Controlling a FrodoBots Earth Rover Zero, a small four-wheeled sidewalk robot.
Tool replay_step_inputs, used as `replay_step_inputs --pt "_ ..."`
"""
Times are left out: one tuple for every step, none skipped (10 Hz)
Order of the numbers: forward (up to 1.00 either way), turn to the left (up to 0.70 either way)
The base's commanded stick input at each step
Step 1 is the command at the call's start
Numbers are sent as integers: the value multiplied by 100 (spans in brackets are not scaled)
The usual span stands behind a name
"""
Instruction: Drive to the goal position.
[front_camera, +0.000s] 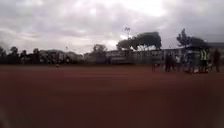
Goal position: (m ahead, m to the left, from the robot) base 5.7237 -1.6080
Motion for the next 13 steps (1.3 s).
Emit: replay_step_inputs --pt "70 0" --pt "70 -6" --pt "70 -18" --pt "70 -29" --pt "70 -21" --pt "70 0" --pt "70 0" --pt "70 0" --pt "70 0" --pt "70 0" --pt "70 0" --pt "70 0" --pt "70 0"
